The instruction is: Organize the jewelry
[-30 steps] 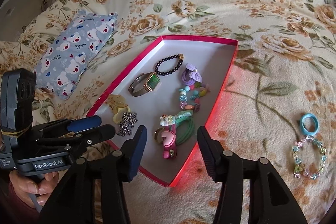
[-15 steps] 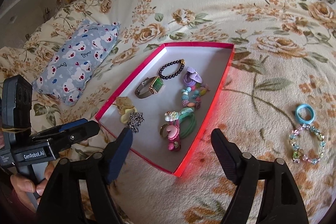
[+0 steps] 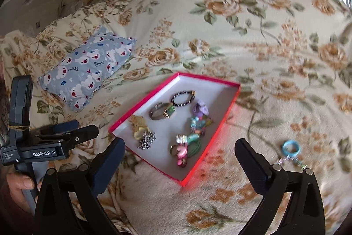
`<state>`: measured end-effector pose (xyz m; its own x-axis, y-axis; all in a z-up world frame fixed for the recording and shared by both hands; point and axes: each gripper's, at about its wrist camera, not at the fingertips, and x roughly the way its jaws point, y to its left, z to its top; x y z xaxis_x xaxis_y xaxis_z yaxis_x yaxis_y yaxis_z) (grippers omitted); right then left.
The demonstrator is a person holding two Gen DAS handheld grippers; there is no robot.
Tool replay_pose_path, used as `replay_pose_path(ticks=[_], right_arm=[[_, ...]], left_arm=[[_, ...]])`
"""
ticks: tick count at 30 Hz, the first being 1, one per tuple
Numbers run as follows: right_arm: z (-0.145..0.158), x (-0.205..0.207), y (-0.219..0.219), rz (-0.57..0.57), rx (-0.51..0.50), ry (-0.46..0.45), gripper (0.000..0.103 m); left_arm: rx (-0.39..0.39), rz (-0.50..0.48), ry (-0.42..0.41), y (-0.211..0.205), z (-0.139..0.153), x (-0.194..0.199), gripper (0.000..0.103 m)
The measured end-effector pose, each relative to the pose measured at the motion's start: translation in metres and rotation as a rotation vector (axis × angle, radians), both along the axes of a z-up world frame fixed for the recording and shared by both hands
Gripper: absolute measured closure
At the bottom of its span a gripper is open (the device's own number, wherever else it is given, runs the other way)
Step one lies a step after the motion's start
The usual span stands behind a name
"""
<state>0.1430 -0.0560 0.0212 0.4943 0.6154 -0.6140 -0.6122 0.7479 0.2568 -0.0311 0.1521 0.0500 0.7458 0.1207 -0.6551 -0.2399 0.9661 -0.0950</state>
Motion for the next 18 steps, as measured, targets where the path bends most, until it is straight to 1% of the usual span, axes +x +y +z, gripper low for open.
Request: replay_pose_path(ticks=[1,3,5,9,12,14,18], right_arm=[[0.003,0.0,0.0,0.005,-0.001,-0.006,0.0],[0.006,0.001,0.002,0.01,-0.003,-0.01,0.0],[0.001,0.002,0.004,0.011,-0.011,0.002,0.0],[-0.018,-0.005,0.004,-0.03,-0.025,-0.009,0.0],[-0.032,-0.008,0.006,-0.033,-0.034,0.01,0.0],[-0.037,-0.01,0.006,-0.03,-0.039,0.015,0.0],[-0.045,-0.014,0.005,-0.033,-0.046,0.014,0.0]], left_arm=[[0.04,-0.004,-0.022,-0.006,0.005,-0.004,0.001],[0.097,0.011,-0.043,-0.015,0.005,-0.009,0.001],[0.127,0.025,-0.023,-0.02,-0.004,-0.013,0.001],[0.135,0.028,0.027,-0.03,-0.024,-0.016,0.001],[0.138,0.029,0.072,-0.035,-0.034,-0.012,0.001],[0.13,0.03,0.095,-0.034,-0.034,-0.004,0.001],[0.117,0.04,0.09,-0.027,-0.031,0.003,0.001]])
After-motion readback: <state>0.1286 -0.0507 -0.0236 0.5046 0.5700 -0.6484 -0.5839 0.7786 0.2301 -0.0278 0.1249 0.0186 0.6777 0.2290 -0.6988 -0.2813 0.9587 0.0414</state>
